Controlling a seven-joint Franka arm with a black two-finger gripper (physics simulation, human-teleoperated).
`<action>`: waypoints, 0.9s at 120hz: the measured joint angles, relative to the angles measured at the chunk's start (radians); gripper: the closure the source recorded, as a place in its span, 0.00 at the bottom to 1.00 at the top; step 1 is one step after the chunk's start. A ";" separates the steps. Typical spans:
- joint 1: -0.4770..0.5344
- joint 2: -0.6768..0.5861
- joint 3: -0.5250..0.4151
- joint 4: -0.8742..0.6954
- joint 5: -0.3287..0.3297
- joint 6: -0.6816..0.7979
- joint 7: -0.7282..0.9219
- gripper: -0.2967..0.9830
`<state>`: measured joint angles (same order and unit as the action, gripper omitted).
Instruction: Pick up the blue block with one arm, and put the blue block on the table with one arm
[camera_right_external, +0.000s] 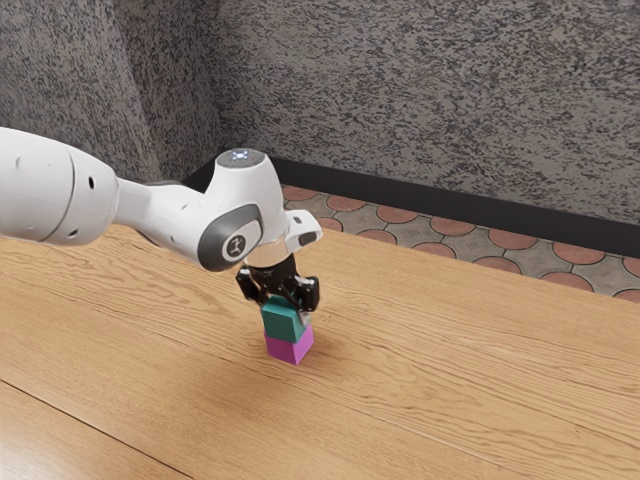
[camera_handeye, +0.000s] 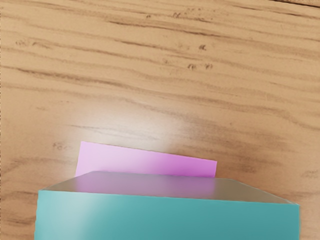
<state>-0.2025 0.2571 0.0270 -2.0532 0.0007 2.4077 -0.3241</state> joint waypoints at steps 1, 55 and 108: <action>0.000 0.000 0.000 0.000 0.000 0.000 0.000 0.41; 0.218 0.021 0.064 0.057 0.036 -0.024 0.014 0.47; 0.261 0.192 0.058 0.202 0.027 -0.026 0.050 0.34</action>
<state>0.0582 0.4491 0.0853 -1.8512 0.0272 2.3820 -0.2740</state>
